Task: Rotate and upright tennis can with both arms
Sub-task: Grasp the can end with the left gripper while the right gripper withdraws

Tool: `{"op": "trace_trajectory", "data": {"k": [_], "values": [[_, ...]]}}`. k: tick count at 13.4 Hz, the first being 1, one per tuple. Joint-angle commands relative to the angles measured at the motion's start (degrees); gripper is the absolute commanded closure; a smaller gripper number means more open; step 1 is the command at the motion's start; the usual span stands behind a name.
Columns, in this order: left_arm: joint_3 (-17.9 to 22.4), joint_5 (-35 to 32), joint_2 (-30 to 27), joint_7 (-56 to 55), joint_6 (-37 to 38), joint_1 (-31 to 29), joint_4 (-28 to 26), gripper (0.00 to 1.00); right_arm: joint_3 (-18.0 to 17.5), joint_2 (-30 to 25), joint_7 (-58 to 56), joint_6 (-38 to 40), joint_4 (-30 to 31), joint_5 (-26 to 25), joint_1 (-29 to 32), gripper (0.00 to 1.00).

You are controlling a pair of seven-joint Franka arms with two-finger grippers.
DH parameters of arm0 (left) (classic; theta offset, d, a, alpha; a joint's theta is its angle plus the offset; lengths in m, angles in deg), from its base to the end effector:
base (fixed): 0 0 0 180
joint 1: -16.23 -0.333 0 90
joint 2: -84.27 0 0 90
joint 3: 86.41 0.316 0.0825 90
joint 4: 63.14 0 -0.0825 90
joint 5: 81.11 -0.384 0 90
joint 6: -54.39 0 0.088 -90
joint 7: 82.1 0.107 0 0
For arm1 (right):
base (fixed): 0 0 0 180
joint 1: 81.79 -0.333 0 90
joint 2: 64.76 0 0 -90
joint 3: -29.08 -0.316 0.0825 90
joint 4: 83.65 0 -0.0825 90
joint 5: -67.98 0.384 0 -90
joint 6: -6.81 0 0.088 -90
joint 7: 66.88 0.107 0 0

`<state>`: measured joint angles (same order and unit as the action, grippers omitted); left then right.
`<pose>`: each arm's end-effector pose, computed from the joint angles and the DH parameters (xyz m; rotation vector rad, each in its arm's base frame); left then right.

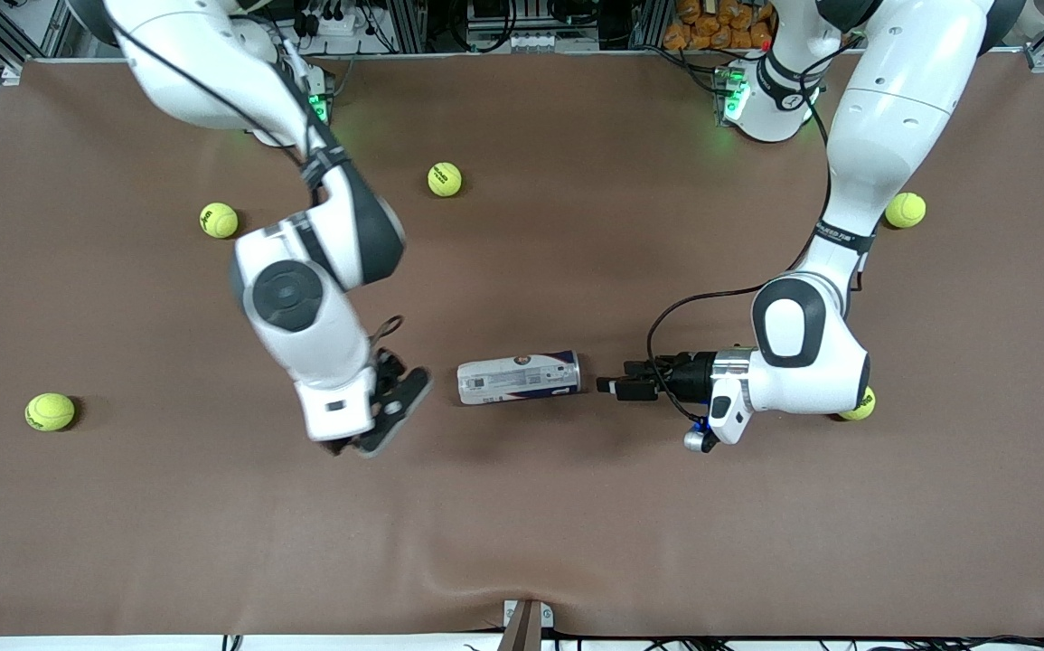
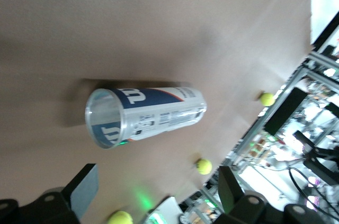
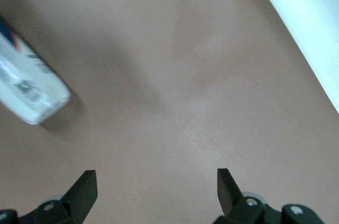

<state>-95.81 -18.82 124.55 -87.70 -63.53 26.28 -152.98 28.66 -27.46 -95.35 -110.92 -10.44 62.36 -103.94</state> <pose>0.6483 -0.2608 0.2452 2.1117 0.4895 -0.4836 0.6919 0.2804 0.3822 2.7217 1.3641 0.1851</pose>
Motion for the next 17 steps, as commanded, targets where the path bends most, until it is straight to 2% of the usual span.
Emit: {"op": "trace_trajectory", "data": {"k": [1,4,9,12,14,16,17], "values": [[-0.1,5.02,0.06,3.99,-0.12,0.4,-1.91,0.0,-0.99,-2.75,1.93,0.84,2.28,0.69,4.72,0.0],[-0.01,12.4,0.68,13.91,-0.12,0.41,-5.16,0.0,-1.08,-3.54,2.02,1.19,2.28,0.7,10.0,0.0],[-0.01,20.24,4.36,25.8,-2.05,1.37,-5.61,0.0,-1.08,-6.61,1.93,3.2,3.77,3.68,17.47,0.0],[-0.01,20.95,5.68,28.88,-2.14,1.28,-5.61,0.0,-0.73,-13.36,3.41,7.24,9.82,4.56,18.63,0.0],[-0.01,23.66,5.78,31.34,-2.14,1.28,-6.48,0.0,3.9,-19.08,5.61,10.4,14.05,5.78,15.84,0.0],[-0.01,26.04,6.65,34.77,-2.14,1.46,-6.75,0.05,8.66,-20.24,6.06,16.72,13.89,9.11,13.54,0.0],[-0.01,26.4,6.83,35.82,-2.14,1.72,-6.84,0.07,9.38,-21.2,6.15,18.05,13.97,10.87,13.79,0.0]]}}
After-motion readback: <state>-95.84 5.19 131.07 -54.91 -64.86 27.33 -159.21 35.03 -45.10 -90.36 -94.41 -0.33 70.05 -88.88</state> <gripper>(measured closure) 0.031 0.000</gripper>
